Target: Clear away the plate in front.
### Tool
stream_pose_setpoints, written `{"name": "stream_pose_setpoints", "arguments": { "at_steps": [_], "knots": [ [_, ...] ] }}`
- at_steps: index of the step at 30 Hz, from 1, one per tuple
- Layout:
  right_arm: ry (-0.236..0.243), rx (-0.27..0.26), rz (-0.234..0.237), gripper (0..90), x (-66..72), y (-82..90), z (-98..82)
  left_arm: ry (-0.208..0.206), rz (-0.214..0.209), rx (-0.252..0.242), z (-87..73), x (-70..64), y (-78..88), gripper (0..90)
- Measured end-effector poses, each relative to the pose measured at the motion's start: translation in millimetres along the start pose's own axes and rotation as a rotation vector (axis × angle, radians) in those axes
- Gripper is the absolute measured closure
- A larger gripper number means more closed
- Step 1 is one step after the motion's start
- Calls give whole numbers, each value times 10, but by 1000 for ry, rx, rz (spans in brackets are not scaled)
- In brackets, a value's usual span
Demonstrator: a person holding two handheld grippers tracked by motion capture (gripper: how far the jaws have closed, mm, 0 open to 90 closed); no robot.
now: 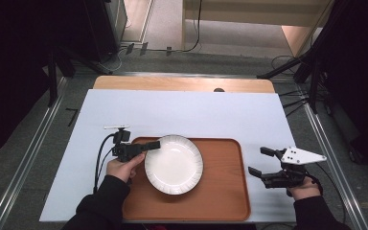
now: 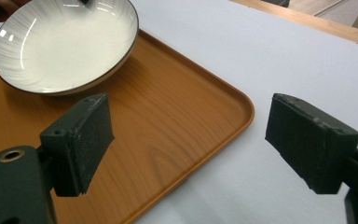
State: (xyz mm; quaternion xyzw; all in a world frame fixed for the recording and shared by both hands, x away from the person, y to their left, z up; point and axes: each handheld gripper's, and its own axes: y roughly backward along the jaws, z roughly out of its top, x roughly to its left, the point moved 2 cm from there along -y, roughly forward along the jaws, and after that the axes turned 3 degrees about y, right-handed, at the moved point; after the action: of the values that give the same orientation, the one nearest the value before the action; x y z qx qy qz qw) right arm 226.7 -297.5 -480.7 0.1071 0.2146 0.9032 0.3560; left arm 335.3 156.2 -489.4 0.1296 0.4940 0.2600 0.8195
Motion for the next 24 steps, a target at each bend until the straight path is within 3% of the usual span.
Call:
{"name": "stream_pose_setpoints", "arguments": {
  "at_steps": [10, 18, 24],
  "knots": [
    [5, -3, -2, 156, -3, 0, 1, -9, 8, 24, -43, -2, -96, 785],
    [0, 2, 0, 156, 2, -1, 1, -35, 63, 32, -53, 19, -123, 806],
    [0, 3, 0, 156, 2, -2, 1, -43, 75, 46, -61, 34, -143, 813]
  ]
}}
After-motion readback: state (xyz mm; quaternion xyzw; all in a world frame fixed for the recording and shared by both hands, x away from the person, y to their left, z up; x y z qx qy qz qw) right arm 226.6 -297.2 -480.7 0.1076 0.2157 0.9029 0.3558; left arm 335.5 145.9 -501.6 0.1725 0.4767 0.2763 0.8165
